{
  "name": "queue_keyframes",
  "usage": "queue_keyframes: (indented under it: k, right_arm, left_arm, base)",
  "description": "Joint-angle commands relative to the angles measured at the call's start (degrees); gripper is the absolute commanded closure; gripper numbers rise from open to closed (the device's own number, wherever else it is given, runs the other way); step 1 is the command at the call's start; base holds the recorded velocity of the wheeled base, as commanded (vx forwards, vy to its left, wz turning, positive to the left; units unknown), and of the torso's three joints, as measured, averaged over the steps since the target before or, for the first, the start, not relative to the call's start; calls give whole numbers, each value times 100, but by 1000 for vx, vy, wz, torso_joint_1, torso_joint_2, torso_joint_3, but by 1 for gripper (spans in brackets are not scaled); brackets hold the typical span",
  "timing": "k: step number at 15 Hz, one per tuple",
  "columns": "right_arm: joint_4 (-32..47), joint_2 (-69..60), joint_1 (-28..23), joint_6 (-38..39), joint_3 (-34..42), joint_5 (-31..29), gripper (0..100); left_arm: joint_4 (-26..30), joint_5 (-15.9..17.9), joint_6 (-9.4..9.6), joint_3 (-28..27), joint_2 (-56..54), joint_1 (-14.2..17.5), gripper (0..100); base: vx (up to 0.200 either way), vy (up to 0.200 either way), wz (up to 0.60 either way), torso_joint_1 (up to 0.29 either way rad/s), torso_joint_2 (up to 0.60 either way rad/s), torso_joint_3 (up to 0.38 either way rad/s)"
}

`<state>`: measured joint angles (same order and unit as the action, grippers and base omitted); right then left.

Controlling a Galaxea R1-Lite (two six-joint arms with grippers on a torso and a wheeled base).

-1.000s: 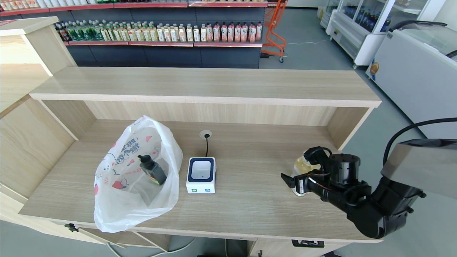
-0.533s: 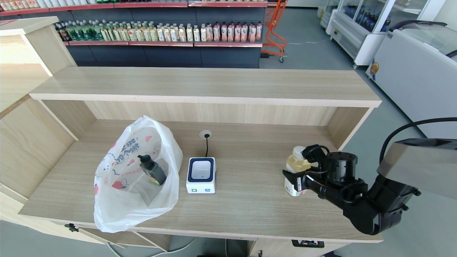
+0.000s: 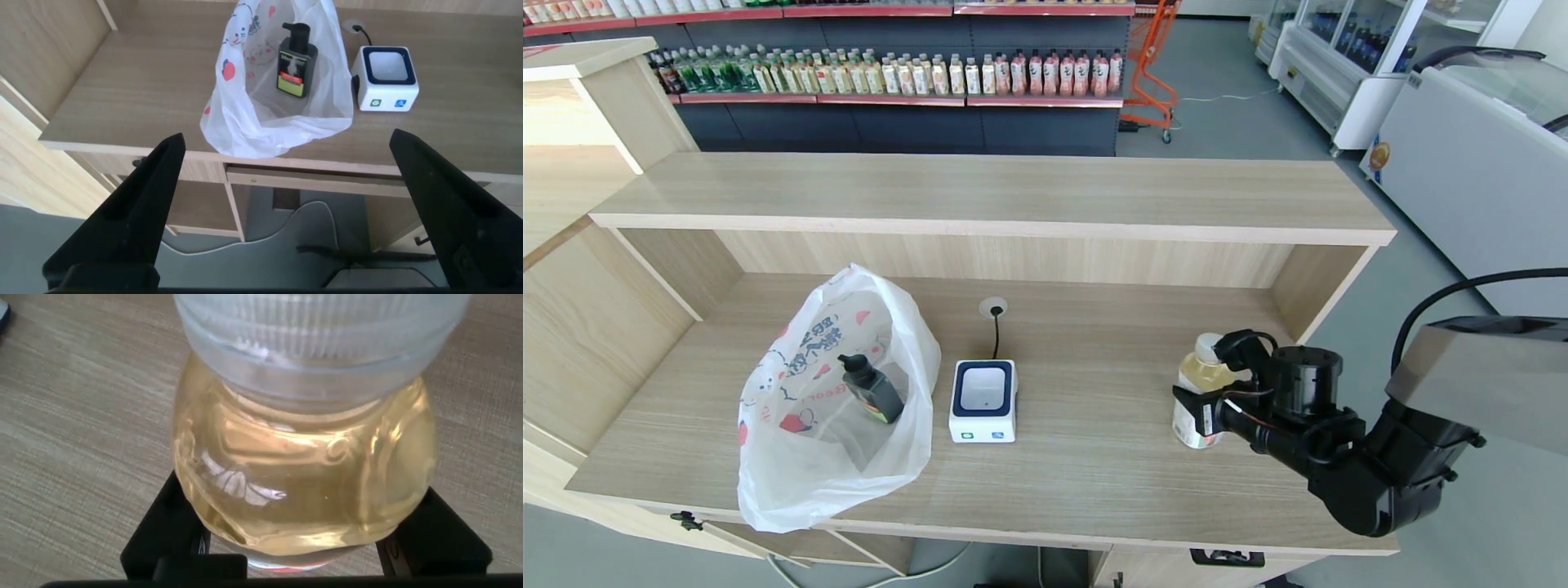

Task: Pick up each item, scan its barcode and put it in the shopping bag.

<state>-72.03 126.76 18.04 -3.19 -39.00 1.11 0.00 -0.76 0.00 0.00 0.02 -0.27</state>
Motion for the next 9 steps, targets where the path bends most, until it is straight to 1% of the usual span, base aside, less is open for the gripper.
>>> queue_keyframes:
  k: [1,2,5,6,7,9]
  right_arm:
    - [-92,-793,-20,706,200,706,100]
    - [-48,-1188,-82,961,323,1128,100]
    - [-56,-2753,-266,1805,1131,3132,100]
    - [-56,-3043,-284,1998,1386,3642,100]
    - [-30,-3236,-249,2121,1536,3818,100]
    - [207,-3474,182,2569,1500,3809,100]
  left_arm:
    - [0,-4,0,0,-2,0,0]
    - [0,-4,0,0,-2,0,0]
    - [0,-4,0,0,-2,0,0]
    - [0,-4,0,0,-2,0,0]
    - [0,-4,0,0,-2,0,0]
    - [0,-4,0,0,-2,0,0]
  base:
    - [0,0,0,0,0,0]
    - [0,0,0,0,0,0]
    - [0,0,0,0,0,0]
    - [0,0,0,0,0,0]
    - [0,0,0,0,0,0]
    - [0,0,0,0,0,0]
